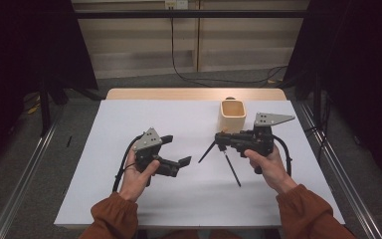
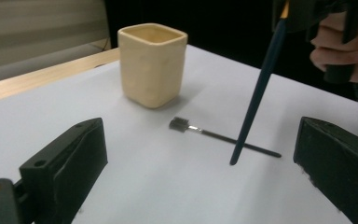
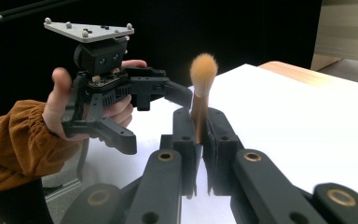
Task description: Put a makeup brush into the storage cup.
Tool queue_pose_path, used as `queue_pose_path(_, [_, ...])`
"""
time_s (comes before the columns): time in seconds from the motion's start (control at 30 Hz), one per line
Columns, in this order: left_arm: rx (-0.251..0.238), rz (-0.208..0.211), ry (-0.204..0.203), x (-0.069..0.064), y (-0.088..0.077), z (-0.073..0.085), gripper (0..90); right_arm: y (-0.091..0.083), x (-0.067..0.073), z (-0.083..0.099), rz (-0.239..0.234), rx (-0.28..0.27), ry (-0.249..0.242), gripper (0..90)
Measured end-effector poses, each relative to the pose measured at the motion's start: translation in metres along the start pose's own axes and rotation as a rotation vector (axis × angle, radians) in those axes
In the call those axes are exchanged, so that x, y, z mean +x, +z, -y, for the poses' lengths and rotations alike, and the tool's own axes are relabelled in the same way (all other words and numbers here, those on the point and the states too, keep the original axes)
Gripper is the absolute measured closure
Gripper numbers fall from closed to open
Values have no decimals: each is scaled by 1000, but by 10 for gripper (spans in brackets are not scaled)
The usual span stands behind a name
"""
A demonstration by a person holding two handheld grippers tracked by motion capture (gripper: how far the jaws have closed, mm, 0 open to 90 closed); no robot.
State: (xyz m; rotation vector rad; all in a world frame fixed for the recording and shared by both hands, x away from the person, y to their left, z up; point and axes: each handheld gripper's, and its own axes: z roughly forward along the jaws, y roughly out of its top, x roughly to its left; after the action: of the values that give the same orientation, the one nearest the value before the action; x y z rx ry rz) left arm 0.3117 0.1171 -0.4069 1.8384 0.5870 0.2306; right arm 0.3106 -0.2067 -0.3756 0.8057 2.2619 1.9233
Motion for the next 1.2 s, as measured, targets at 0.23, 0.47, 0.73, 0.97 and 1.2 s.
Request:
queue_pose_path(0.23, [-43, -97, 26, -3, -11, -2, 24, -3, 0, 1, 12, -1, 2, 840])
queue_pose_path(0.47, [-52, -139, -19, 3, -26, 9, 21, -10, -3, 3, 32, 1, 6, 839])
queue_pose_path(0.73, [-47, -197, -9, 10, -47, 18, 22, -15, -6, 3, 54, 5, 5, 839])
queue_pose_path(0.97, [-65, -266, -36, 13, -68, 25, 23, -19, -10, 4, 77, 7, 8, 839])
queue_pose_path(1.2, [-51, -276, -55, 7, -80, 45, 22, -33, -11, 4, 108, 12, -3, 839])
